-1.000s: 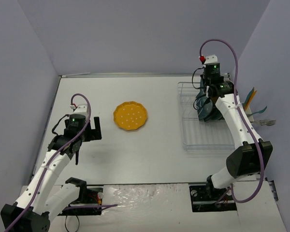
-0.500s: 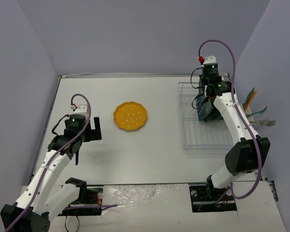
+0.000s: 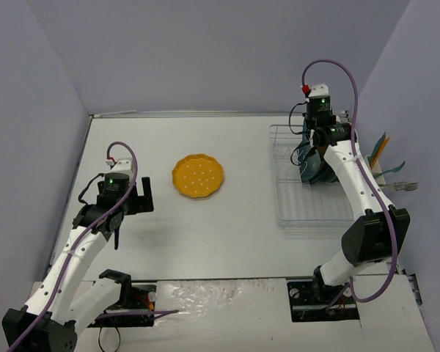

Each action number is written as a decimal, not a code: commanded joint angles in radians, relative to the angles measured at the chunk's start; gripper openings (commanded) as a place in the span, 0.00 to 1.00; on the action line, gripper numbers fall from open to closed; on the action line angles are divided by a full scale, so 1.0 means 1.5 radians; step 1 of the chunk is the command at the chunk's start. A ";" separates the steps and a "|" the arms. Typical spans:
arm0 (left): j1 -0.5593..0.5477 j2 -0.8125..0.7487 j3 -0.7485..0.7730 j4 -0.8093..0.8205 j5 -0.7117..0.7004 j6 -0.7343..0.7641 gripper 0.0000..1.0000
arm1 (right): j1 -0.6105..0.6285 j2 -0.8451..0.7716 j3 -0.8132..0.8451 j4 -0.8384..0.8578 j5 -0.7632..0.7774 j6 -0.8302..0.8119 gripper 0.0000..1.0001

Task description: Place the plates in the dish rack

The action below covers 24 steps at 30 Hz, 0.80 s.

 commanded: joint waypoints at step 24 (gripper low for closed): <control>0.008 0.001 0.032 0.025 0.002 0.004 0.97 | -0.001 -0.059 -0.018 0.124 0.028 0.068 0.00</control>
